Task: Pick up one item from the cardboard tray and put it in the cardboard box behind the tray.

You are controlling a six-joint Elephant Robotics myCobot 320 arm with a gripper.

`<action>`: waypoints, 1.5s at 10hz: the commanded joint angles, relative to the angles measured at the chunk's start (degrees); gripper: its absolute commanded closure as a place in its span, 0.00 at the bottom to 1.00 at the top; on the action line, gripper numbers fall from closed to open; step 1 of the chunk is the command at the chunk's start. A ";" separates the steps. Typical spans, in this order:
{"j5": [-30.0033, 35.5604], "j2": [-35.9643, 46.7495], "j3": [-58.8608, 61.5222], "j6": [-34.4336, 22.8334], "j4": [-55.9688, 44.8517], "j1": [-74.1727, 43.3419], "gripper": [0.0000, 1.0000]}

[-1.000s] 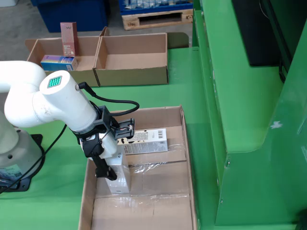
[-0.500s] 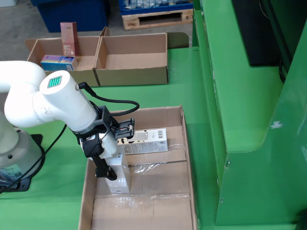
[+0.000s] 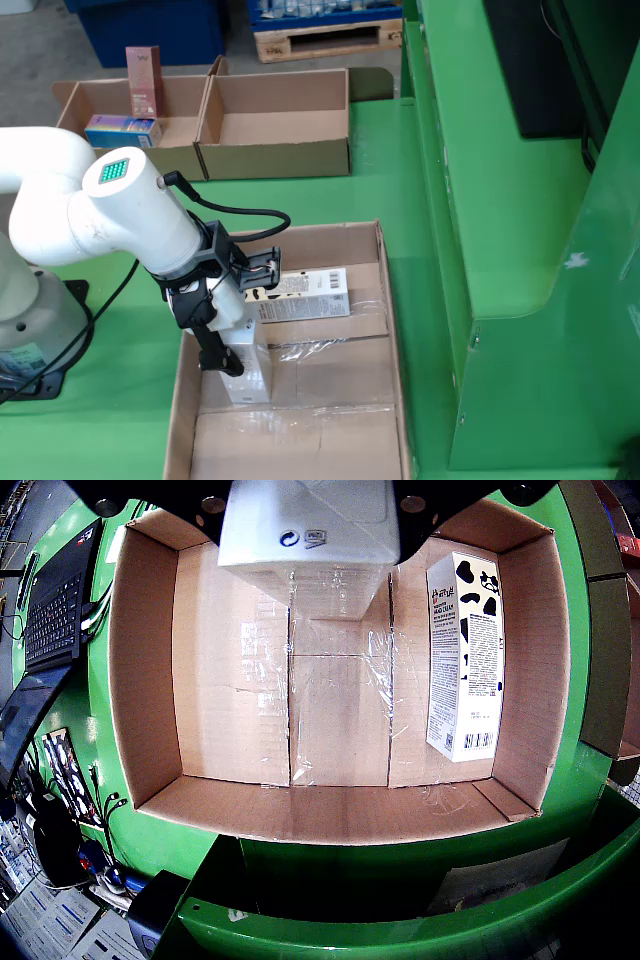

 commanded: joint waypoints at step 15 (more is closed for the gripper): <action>-4.55 13.76 14.94 6.18 -18.32 8.79 1.00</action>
